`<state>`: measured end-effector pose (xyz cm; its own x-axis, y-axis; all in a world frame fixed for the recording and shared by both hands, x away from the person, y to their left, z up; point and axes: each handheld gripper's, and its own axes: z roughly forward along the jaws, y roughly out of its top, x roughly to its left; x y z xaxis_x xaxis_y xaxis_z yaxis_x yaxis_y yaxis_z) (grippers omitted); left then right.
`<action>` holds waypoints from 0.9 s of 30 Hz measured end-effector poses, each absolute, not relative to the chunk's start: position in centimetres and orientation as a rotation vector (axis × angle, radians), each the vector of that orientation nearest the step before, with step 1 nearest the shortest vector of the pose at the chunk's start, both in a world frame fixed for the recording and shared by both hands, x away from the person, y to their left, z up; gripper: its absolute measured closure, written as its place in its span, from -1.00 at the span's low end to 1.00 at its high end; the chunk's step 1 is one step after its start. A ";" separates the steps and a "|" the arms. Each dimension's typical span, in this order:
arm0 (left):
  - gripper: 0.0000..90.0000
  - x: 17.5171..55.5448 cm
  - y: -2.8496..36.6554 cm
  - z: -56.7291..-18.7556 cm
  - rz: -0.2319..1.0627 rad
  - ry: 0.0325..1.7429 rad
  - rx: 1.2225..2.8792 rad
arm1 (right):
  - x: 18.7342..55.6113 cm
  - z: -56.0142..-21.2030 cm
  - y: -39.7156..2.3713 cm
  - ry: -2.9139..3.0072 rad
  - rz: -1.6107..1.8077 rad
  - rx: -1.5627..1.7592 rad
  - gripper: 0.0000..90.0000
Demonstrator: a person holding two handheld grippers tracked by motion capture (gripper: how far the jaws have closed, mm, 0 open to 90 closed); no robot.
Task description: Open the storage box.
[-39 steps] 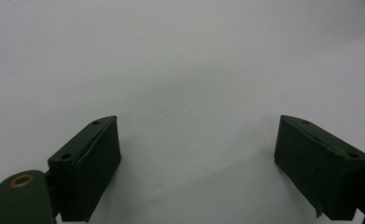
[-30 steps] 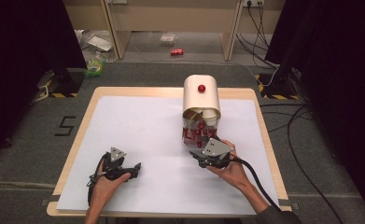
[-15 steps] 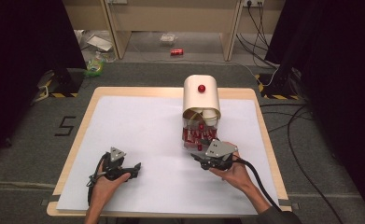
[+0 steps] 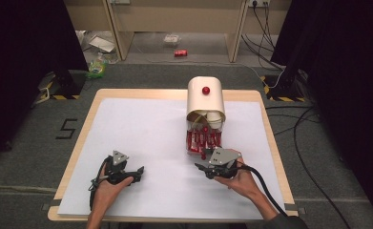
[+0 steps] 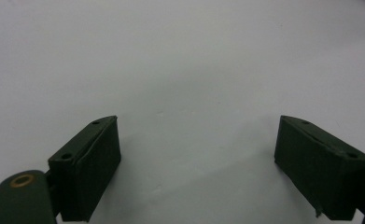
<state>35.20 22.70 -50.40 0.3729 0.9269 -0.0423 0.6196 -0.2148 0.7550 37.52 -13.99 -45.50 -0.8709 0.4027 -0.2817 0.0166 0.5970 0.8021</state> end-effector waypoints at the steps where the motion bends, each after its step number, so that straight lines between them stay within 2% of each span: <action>1: -0.69 35.2 22.7 -50.4 0.559 1.334 1.935 | 37.4 -45.5 -14.0 2.391 1.195 0.337 -0.02; 19: -0.69 35.2 22.7 -50.4 0.559 1.335 1.933 | 35.4 -46.2 -13.9 2.441 1.162 0.306 0.02; 27: -0.69 35.2 22.7 -50.4 0.560 1.335 1.934 | 34.4 -46.4 -13.9 2.455 1.165 0.301 -0.06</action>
<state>35.19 22.69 -50.41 0.3725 0.9271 -0.0426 0.6195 -0.2141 0.7553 34.39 -13.88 -46.36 -0.8948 0.3584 -0.2662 0.0206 0.6288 0.7773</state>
